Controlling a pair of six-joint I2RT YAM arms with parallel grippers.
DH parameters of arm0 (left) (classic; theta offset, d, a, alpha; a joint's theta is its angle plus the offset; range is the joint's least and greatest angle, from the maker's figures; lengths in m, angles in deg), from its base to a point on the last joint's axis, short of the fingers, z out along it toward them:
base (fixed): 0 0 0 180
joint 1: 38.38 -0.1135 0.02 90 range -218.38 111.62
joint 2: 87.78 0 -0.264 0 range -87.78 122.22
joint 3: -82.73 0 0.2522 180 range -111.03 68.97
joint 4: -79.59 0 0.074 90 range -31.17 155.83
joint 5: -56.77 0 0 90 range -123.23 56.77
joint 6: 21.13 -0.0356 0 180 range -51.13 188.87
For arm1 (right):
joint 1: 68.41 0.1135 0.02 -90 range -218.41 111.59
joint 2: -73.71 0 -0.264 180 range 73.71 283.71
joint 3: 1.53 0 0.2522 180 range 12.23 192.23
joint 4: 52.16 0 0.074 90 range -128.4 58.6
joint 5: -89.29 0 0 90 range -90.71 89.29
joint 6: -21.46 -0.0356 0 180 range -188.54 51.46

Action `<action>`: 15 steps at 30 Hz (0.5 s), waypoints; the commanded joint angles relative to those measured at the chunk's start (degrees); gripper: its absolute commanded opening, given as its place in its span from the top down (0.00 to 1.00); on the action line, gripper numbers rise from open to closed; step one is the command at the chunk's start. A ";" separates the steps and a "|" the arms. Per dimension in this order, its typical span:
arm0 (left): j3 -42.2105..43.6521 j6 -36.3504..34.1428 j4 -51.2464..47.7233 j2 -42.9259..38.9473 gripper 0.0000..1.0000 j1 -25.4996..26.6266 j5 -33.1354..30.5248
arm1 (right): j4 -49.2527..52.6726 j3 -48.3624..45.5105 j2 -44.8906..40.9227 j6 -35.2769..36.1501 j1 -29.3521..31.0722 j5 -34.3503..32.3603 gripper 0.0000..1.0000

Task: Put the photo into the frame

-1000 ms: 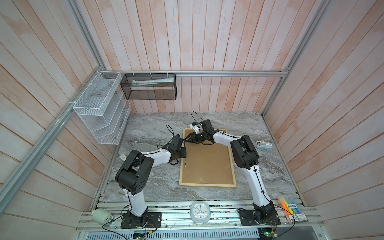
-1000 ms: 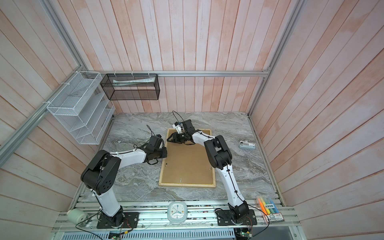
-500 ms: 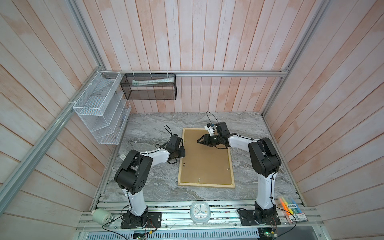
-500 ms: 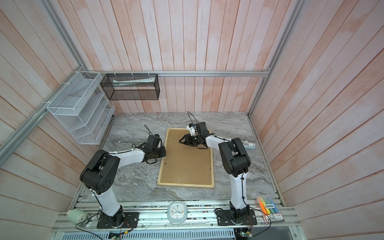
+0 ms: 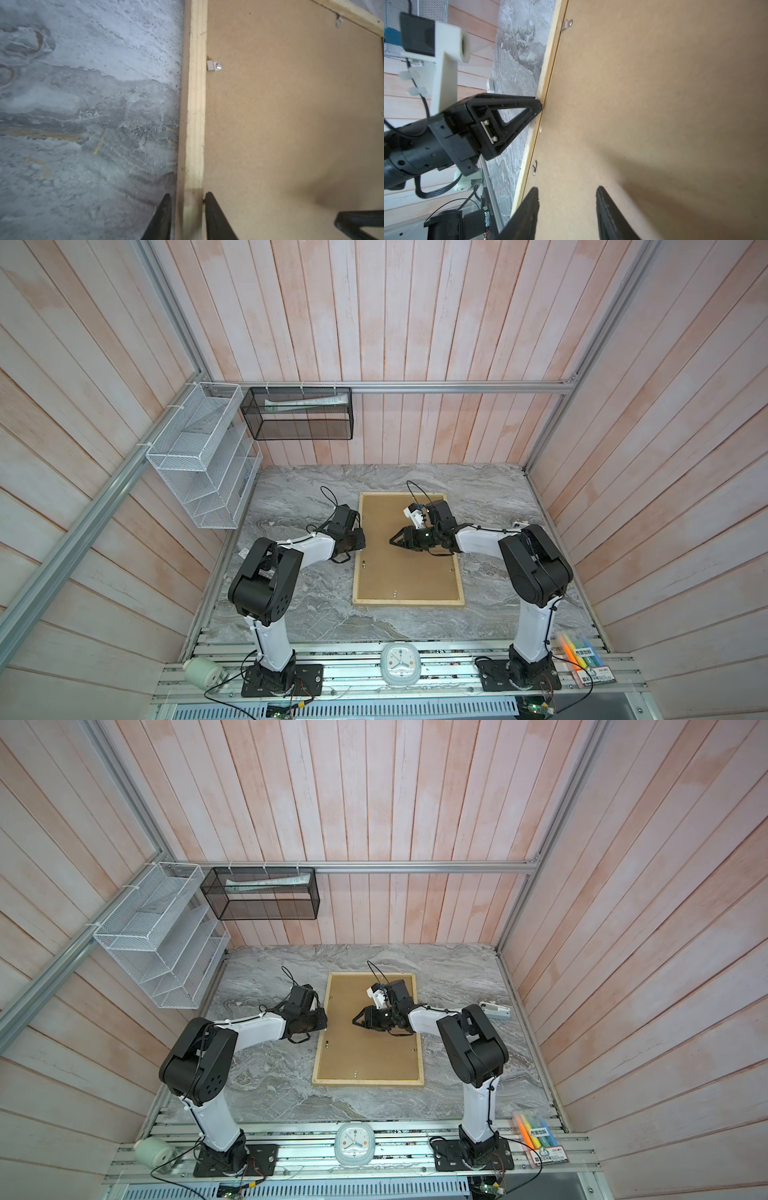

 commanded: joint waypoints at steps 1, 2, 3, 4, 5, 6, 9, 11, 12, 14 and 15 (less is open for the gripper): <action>1.54 -1.36 -3.72 -5.76 0.69 -0.01 -1.57 | -3.86 -1.27 0.31 -2.14 0.69 0.32 0.53; 2.44 -1.61 -4.83 -7.36 0.69 0.17 -1.42 | -4.91 -1.66 0.32 -2.82 1.06 0.52 0.52; 3.32 -1.92 -5.73 -8.94 0.68 0.54 -1.02 | -5.83 -2.03 0.32 -3.50 1.39 0.70 0.52; 4.56 -2.32 -6.76 -10.69 0.68 1.14 -1.00 | -7.08 -2.67 0.13 -4.33 1.96 0.75 0.51; 5.62 -2.46 -8.24 -12.36 0.67 1.80 -1.86 | -8.35 -3.35 0.06 -5.17 2.57 0.78 0.50; 6.38 -2.52 -10.00 -13.62 0.67 2.45 -2.49 | -9.23 -3.71 -0.06 -5.75 3.13 0.94 0.50; 9.49 -2.00 -14.33 -17.61 0.67 4.65 -3.97 | -10.70 -4.40 0.00 -6.85 4.22 0.46 0.48; 12.05 -2.00 -15.40 -20.56 0.66 6.48 -3.13 | -11.00 -4.40 0.29 -7.69 4.64 0.25 0.48; 13.08 -1.33 -15.70 -21.66 0.66 7.20 -2.97 | -11.45 -4.45 0.39 -8.08 4.86 0.34 0.48; 15.41 0.15 -15.78 -23.83 0.66 8.36 -2.91 | -12.33 -4.46 0.73 -8.76 5.70 0.74 0.48; 16.15 0.89 -16.12 -24.46 0.66 8.60 -3.45 | -12.34 -4.17 0.92 -8.95 6.14 0.72 0.48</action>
